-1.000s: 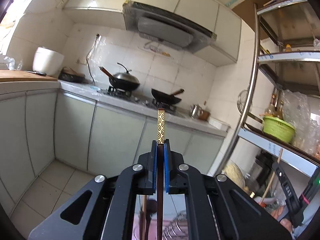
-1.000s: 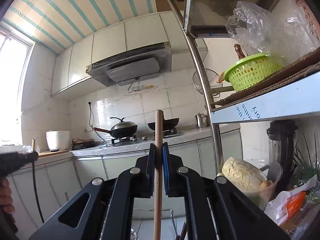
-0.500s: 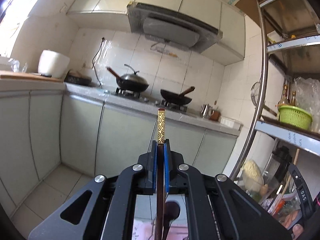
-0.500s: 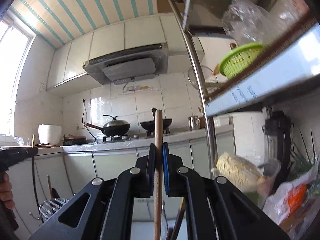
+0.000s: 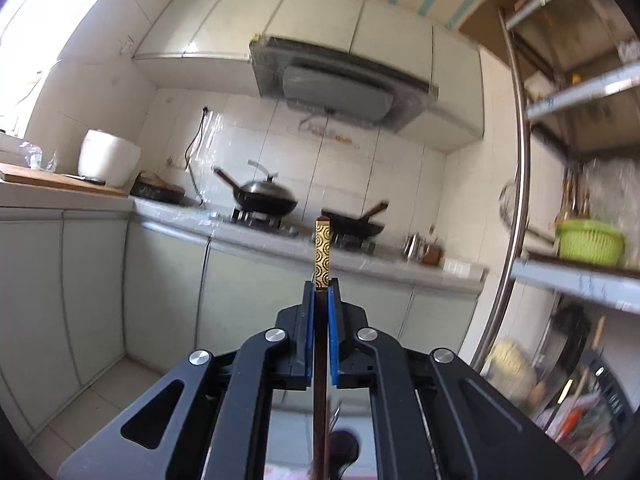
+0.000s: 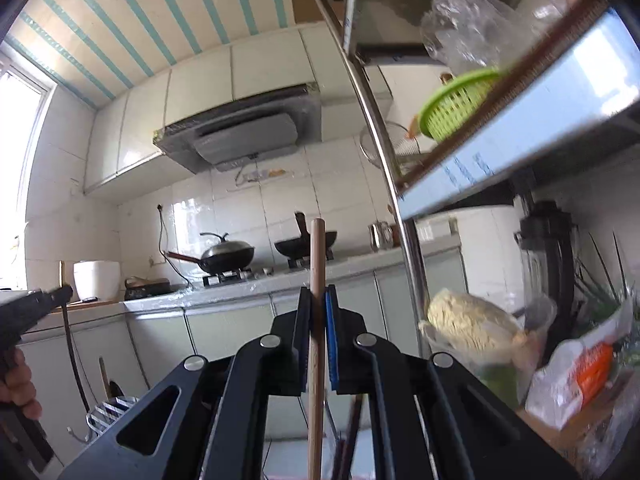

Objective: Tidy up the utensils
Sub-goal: 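Lift the gold-tipped chopstick with the left tool while the right tool carries the wooden chopstick over the pink cup, then lower the chopstick into the pink cup and open the left tool while the right tool releases its chopstick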

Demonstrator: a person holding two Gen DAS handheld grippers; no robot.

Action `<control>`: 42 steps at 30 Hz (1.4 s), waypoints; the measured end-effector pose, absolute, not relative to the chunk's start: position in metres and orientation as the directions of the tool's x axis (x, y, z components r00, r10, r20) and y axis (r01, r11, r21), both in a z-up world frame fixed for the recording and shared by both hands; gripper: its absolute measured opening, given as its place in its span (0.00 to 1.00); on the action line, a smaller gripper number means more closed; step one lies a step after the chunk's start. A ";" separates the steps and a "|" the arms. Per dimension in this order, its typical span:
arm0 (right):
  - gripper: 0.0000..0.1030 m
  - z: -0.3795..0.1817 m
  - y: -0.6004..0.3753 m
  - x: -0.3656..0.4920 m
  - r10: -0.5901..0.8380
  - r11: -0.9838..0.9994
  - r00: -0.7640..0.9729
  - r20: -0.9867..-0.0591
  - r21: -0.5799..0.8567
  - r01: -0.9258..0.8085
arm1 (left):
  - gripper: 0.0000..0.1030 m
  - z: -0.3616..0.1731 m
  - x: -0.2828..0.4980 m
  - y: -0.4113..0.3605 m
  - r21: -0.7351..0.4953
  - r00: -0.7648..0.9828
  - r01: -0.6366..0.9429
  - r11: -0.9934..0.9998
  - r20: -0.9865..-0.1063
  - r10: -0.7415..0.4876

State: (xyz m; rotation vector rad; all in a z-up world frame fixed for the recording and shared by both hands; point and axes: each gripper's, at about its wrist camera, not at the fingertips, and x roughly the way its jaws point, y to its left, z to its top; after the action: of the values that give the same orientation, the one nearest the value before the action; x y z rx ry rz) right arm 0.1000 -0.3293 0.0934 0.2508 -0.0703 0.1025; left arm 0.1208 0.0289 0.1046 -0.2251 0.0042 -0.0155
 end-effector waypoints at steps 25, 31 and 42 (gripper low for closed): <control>0.06 0.083 -0.351 0.159 0.219 0.929 0.934 -0.283 0.351 -0.112 | 0.05 0.057 0.151 0.041 -0.346 0.932 0.045 0.937 -0.324 -0.164; 0.06 0.102 -0.333 0.170 0.212 0.964 0.918 -0.335 0.225 -0.141 | 0.05 0.061 0.159 0.041 -0.342 0.921 0.055 0.938 -0.345 -0.180; 0.16 0.066 -0.324 0.172 0.275 0.950 0.855 -0.441 0.261 -0.171 | 0.29 0.048 0.168 0.032 -0.366 0.872 0.076 0.927 -0.427 -0.240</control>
State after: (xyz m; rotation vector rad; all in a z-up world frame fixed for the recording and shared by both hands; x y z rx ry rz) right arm 0.1717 -0.3235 0.0662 0.2163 0.4936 0.2360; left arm 0.1681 0.0319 0.0477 -0.3487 0.4857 -0.1690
